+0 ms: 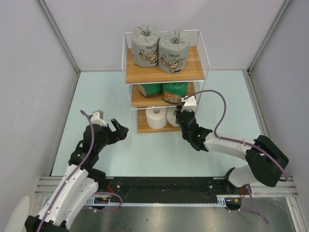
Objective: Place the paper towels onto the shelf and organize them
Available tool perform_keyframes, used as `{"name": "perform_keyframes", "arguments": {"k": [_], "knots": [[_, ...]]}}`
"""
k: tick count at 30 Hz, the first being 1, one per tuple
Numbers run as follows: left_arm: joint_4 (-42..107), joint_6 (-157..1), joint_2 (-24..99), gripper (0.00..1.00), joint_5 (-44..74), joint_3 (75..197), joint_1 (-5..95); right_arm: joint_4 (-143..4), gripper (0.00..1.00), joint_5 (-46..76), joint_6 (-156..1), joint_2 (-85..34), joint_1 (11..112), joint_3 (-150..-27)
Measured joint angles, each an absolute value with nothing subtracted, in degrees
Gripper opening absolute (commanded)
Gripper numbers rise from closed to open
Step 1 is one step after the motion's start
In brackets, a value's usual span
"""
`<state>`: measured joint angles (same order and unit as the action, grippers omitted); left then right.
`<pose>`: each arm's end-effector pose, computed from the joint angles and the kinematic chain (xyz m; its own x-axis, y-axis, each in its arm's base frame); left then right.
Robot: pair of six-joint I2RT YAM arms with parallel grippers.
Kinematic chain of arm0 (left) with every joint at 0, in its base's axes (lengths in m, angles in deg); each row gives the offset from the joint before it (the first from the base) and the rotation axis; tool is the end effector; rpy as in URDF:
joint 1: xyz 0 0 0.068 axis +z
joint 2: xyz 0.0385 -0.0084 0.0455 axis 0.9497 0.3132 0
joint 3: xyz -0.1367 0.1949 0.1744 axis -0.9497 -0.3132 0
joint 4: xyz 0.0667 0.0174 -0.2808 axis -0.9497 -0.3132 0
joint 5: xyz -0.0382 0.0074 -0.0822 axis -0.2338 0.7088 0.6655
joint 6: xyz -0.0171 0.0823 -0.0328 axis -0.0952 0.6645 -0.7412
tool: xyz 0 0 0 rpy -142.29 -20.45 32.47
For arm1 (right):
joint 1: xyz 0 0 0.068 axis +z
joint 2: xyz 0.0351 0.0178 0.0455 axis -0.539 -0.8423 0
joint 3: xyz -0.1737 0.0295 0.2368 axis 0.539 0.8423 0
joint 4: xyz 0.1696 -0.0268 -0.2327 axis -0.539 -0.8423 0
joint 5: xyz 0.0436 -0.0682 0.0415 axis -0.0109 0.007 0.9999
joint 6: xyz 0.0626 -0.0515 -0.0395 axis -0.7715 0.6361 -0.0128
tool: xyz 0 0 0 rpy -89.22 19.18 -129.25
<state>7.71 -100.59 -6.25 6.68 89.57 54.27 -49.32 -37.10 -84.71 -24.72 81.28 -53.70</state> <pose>0.1810 -0.0568 0.2218 -0.5408 -0.4226 -0.7273 -0.0081 0.8672 -0.4978 0.2707 0.2231 0.2248 -0.2410 -0.0140 -0.9704 -0.0520 0.9986 -0.0015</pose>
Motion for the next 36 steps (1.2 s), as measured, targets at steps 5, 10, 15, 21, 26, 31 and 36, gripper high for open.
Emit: {"name": "perform_keyframes", "arguments": {"k": [5,10,15,21,26,31,36], "knots": [[7.36,-100.0,-6.21,1.0,5.63,90.18,54.27,-46.76,0.34,-37.32,-83.44,-26.16,81.48,-53.66],[7.12,-99.98,-6.58,1.0,5.46,90.18,54.27,-44.97,0.35,-37.3,-82.81,-27.26,81.59,-53.62],[7.04,-99.98,-6.84,1.0,5.44,90.18,54.27,-44.07,0.43,-37.23,-82.81,-27.76,81.57,-53.62],[7.04,-99.98,-6.8,1.0,5.44,90.18,54.27,-43.88,0.56,-36.82,-83.25,-28.0,81.57,-53.62],[7.04,-99.98,-6.8,1.0,5.44,90.18,54.27,-44.05,0.6,-36.73,-84.03,-28.13,81.57,-53.62],[7.04,-99.98,-6.8,1.0,5.44,90.18,54.27,-44.29,0.63,-36.67,-84.36,-28.09,81.57,-53.62],[7.04,-99.98,-6.82,1.0,5.44,90.16,54.27,-46.37,0.72,-35.25,-84.34,-26.21,81.22,-53.62]]}}
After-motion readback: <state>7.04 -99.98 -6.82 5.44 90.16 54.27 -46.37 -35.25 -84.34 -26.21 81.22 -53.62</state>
